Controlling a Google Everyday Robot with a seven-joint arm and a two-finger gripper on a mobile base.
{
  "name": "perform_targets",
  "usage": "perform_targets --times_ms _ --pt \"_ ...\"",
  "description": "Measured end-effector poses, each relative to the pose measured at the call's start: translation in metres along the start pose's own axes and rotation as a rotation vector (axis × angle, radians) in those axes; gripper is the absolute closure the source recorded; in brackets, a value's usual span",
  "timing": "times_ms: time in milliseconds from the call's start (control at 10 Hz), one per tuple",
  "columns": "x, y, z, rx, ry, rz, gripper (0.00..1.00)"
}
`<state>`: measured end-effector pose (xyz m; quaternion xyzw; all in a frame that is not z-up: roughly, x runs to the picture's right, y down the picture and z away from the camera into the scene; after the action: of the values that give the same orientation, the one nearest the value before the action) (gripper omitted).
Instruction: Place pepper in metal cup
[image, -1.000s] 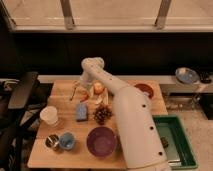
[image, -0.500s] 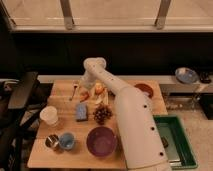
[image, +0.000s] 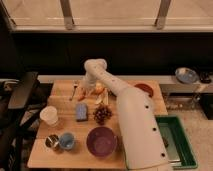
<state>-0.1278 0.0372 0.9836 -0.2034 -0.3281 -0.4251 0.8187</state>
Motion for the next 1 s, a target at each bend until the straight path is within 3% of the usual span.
perform_targets --times_ms 300,500,800,1000 --pt "-0.008 0.000 -0.028 0.014 0.048 -0.019 1.00" --pt "-0.025 -0.007 -0.068 0.052 0.074 -0.055 1.00" --pt "-0.059 -0.002 -0.103 0.090 0.075 -0.111 1.00" --pt "-0.094 0.006 -0.108 0.100 0.059 -0.158 1.00"
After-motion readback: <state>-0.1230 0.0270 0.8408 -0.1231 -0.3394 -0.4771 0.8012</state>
